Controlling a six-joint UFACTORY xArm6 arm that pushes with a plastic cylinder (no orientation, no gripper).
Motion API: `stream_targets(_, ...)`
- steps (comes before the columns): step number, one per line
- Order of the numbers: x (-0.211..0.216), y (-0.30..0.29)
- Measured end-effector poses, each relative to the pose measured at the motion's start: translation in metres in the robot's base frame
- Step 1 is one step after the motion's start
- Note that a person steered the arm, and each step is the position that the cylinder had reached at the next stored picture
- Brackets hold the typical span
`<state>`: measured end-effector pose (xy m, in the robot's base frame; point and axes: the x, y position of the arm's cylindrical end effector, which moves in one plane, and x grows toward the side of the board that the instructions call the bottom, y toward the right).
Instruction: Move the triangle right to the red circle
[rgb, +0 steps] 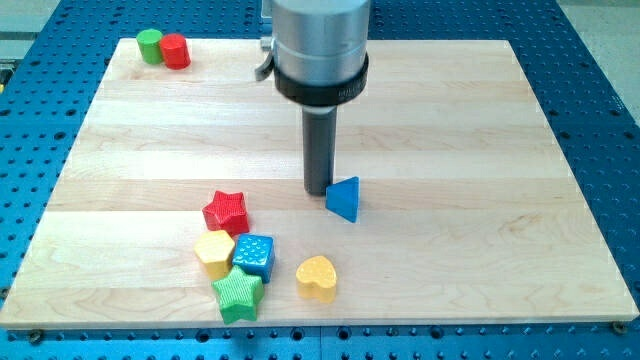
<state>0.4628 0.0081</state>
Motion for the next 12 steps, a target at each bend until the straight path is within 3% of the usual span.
stream_targets(1,0.047,-0.03)
stream_targets(2,0.087,-0.02)
stream_targets(3,0.09,0.038)
stream_targets(5,0.019,0.041)
stream_targets(6,0.034,0.041)
stream_targets(7,0.024,-0.008)
stream_targets(8,-0.018,-0.09)
stream_targets(9,-0.044,-0.083)
stream_targets(10,0.01,-0.079)
stream_targets(11,0.016,-0.023)
stream_targets(12,-0.038,-0.037)
